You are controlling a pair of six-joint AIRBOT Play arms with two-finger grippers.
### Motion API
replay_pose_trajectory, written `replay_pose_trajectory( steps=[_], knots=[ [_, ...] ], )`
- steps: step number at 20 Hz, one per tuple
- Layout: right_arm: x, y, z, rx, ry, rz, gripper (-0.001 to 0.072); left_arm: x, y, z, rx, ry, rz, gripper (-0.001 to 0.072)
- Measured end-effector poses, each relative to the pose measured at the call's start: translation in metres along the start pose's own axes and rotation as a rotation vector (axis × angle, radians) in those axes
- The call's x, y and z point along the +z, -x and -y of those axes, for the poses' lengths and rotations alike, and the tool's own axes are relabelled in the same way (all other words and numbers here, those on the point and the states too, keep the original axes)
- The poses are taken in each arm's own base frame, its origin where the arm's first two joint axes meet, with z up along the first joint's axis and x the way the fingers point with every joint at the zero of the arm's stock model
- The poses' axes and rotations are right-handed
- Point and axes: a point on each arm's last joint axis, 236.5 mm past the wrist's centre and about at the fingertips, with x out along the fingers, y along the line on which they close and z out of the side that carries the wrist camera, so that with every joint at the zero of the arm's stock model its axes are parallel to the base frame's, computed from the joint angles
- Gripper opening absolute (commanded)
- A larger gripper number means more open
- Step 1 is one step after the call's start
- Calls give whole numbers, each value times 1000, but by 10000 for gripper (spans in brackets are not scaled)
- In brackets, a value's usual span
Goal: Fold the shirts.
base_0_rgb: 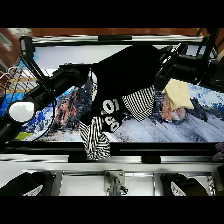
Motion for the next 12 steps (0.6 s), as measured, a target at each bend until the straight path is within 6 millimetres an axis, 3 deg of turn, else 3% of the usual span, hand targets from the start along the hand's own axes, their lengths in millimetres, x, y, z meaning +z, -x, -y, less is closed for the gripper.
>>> replay_pose_trajectory(
  steps=[2,7,11,12],
  knots=[
    [0,0,0,-1,0,1,77,15,1,-6,24,19,63,62],
    [-3,0,-9,37,-4,-14,89,51,5,-9,50,35,187,54],
    [-11,1,-21,86,-21,-46,113,87,11,9,20,-31,250,51],
    [-13,1,-23,94,-18,-57,267,90,12,16,3,-72,237,51]
  ],
)
